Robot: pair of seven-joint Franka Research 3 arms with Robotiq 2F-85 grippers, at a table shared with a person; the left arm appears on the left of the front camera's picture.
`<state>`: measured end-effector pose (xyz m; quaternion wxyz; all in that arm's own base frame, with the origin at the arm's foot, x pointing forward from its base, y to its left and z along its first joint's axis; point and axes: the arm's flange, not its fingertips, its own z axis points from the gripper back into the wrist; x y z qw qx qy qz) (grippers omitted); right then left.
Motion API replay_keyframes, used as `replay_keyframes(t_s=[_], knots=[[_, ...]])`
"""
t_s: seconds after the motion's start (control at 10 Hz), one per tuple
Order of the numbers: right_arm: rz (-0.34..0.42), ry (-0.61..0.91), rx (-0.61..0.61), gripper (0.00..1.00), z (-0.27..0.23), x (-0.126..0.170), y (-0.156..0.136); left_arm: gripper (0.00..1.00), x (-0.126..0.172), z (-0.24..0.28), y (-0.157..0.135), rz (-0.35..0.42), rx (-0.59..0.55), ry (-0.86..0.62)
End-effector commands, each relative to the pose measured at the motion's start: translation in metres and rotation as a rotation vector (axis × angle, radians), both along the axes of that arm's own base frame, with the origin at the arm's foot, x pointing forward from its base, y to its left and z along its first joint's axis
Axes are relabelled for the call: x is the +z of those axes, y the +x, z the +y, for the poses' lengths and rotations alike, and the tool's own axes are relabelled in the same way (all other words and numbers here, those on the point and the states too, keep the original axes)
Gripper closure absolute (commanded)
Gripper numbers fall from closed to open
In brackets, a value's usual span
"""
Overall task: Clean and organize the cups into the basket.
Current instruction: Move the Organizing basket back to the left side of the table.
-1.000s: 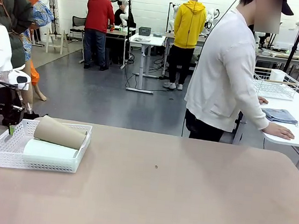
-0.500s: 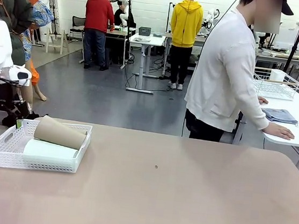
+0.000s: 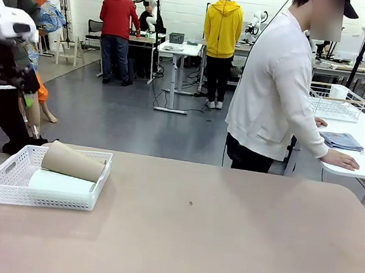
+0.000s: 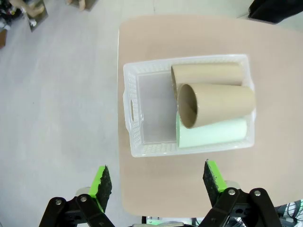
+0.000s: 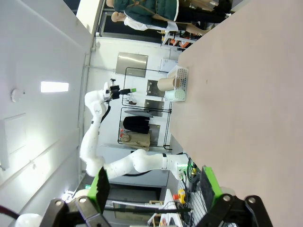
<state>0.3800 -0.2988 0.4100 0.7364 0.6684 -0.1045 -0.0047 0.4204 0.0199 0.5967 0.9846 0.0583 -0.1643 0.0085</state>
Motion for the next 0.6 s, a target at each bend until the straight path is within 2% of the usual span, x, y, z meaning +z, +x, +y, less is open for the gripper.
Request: replay_keyframes(t_s=[0.0, 0.1, 0.2, 0.3, 0.5], knots=[[0.009, 0.008, -0.002, 0.00, 0.002, 0.002, -0.003, 0.00, -0.003, 0.000, -0.017, -0.030, 0.005, 0.007], [0.009, 0.008, -0.002, 0.00, 0.002, 0.002, -0.003, 0.00, -0.006, 0.001, -0.018, -0.017, 0.015, -0.013], [0.009, 0.008, -0.002, 0.00, 0.002, 0.002, -0.003, 0.00, -0.018, -0.003, -0.017, 0.035, -0.001, -0.007], [0.009, 0.008, -0.002, 0.00, 0.002, 0.002, -0.003, 0.00, 0.017, -0.005, -0.022, -0.041, -0.007, 0.004], [0.009, 0.008, -0.002, 0.00, 0.002, 0.002, -0.003, 0.00, 0.017, -0.005, -0.022, -0.041, -0.007, 0.004]])
